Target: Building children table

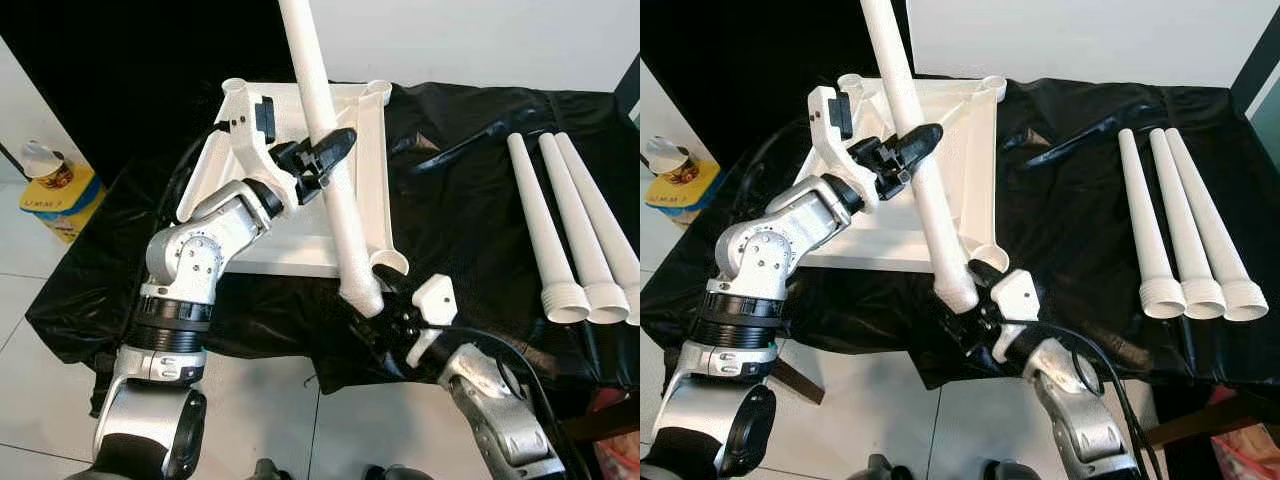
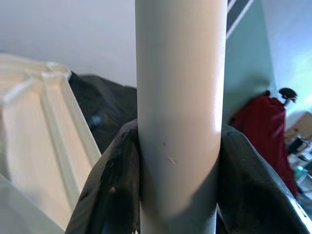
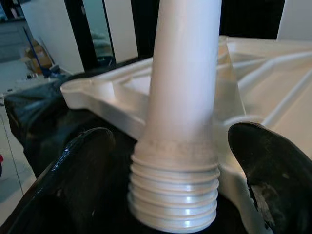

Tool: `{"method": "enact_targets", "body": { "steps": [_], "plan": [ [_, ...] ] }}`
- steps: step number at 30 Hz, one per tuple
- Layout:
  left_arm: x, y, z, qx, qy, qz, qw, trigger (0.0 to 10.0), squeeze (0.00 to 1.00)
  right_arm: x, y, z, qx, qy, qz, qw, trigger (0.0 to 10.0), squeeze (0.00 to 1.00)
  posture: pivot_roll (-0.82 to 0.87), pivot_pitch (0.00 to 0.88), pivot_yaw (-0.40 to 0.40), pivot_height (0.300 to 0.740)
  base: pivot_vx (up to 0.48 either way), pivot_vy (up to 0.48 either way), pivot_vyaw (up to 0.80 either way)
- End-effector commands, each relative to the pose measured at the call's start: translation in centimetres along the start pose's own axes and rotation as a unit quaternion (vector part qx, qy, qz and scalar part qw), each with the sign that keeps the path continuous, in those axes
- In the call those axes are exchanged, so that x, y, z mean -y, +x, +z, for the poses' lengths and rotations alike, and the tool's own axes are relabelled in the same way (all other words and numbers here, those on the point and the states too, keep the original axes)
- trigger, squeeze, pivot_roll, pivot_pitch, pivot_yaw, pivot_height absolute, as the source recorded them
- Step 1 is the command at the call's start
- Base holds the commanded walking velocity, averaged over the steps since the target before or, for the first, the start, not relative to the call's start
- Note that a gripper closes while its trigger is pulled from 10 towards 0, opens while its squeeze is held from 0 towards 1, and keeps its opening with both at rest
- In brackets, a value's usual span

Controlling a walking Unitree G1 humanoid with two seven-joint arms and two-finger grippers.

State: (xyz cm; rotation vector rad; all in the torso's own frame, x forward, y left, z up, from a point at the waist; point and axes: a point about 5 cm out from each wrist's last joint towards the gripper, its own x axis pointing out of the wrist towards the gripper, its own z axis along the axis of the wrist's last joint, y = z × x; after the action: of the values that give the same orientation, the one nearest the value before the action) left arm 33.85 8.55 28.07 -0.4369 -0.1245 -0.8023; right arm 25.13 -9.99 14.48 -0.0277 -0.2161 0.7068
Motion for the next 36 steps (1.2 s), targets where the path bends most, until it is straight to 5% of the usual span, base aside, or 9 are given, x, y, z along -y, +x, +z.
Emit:
{"method": "enact_targets", "body": {
  "steps": [1, 8, 12, 26, 36],
  "plan": [
    [1.4, -0.3, 0.1, 0.006, 0.017, -0.115, 0.993, 10.0, 0.0, -0.3, 0.2, 0.0, -0.004, 0.013, 0.001, 1.0, 10.0, 0.0, -0.12, 0.103, 0.01, 0.74, 0.0, 0.0, 0.0],
    [2.1, 0.0, -0.4, -0.004, 0.09, -0.101, 0.991, 10.0, 0.0, 0.0, 1.5, 0.9, -0.003, 0.016, -0.027, 1.0, 10.0, 0.0, -0.11, 0.096, 0.015, 0.74, 0.0, 0.0, 0.0],
    [4.0, 0.8, -1.5, -0.01, 0.123, -0.121, 0.985, 10.0, 0.0, 0.3, 2.5, 1.5, 0.001, 0.013, -0.062, 0.998, 10.0, 0.0, -0.11, 0.092, 0.022, 0.74, 0.0, 0.0, 0.0],
    [7.5, 2.5, -1.9, 0.025, 0.12, -0.169, 0.978, 10.0, 0.0, 2.5, 4.5, 2.5, 0.004, -0.003, -0.153, 0.988, 10.0, 0.0, -0.11, 0.082, 0.033, 0.74, 0.0, 0.0, 0.0],
    [8.6, 2.8, -1.8, 0.039, 0.121, -0.186, 0.974, 10.0, 0.0, 2.9, 4.9, 2.7, 0.002, -0.006, -0.162, 0.987, 10.0, 0.0, -0.11, 0.088, 0.033, 0.74, 0.0, 0.0, 0.0]
  ]
}}
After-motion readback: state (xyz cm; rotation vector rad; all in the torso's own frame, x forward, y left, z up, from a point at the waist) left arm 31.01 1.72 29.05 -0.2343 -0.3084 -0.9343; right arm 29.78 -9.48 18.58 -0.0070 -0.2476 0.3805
